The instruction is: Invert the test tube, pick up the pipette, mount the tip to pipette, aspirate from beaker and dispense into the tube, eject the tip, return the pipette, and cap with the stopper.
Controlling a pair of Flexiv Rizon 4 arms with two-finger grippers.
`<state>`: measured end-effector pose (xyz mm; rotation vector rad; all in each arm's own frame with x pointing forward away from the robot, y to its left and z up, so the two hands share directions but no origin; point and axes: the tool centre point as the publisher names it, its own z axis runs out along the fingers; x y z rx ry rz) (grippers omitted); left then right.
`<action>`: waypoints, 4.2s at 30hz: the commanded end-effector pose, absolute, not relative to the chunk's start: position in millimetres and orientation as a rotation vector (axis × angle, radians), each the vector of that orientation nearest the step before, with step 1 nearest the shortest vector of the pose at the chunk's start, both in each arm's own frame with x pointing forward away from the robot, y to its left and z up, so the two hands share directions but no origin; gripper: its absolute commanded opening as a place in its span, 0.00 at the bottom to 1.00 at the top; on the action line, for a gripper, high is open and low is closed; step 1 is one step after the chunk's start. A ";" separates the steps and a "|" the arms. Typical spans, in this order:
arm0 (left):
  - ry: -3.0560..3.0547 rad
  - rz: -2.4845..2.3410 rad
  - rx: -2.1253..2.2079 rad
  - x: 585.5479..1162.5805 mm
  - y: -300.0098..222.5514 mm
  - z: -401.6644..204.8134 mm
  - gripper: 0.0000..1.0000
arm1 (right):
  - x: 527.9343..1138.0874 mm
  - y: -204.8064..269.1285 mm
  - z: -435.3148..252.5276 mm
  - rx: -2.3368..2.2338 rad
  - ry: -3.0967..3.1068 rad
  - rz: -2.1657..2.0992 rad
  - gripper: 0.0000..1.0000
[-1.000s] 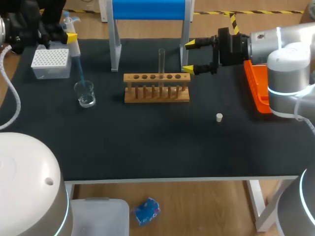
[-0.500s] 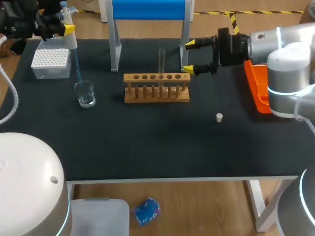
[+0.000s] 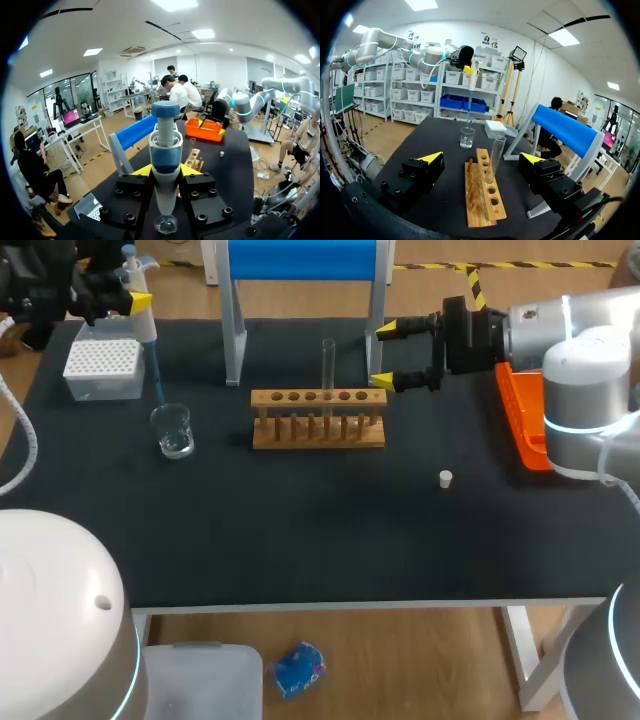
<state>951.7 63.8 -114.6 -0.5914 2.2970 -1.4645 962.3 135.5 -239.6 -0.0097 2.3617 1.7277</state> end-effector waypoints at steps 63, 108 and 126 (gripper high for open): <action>2.436 -1.621 -0.287 1008.2 -196.7 29.3 0.00 | 961.9 135.6 -240.0 -0.009 2.360 1.727 1.00; 2.484 -1.621 -0.443 1012.3 -188.4 -24.0 0.00 | 961.9 135.6 -240.0 -0.009 2.360 1.727 1.00; 2.437 -1.670 -0.383 1014.6 -204.6 -21.8 0.00 | 961.9 135.6 -240.0 -0.009 2.360 1.727 1.00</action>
